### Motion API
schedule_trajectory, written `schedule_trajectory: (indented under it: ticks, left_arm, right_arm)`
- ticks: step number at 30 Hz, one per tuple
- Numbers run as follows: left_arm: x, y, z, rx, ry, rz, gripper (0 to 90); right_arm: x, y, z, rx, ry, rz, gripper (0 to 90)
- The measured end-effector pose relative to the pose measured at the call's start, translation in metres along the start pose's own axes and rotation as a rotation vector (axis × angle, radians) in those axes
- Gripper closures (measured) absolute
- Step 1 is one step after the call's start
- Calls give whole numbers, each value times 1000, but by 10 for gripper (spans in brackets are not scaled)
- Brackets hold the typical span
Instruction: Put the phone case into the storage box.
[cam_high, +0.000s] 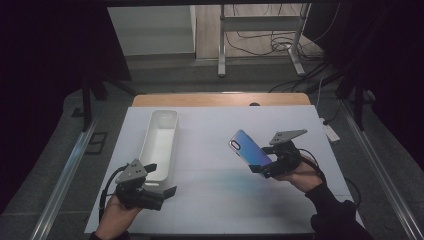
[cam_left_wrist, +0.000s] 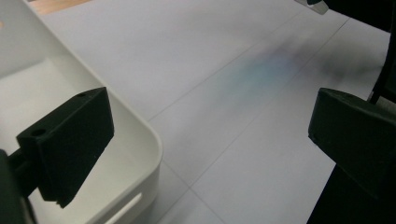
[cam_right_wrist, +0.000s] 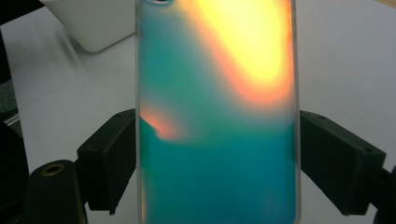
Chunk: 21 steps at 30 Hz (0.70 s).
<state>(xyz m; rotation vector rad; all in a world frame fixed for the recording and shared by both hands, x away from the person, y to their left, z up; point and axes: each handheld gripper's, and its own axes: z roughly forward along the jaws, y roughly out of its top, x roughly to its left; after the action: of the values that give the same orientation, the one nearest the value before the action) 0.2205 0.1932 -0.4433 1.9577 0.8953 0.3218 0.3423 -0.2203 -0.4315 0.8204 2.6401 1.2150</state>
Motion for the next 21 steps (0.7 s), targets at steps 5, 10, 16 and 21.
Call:
schedule_trajectory:
  ticks: [5,10,16,21]
  left_arm:
    - [-2,7,7,-4,-22,13,8]
    - [-4,15,14,-10,-47,39,6]
    - [-5,23,21,-4,-53,60,4]
    - [-5,28,28,-5,-69,68,4]
  right_arm:
    - [3,-1,-5,-21,11,5,171]
    - [5,-2,-9,-40,31,3,171]
    - [8,-3,-12,-51,43,9,171]
    - [10,-3,-14,-57,53,12,171]
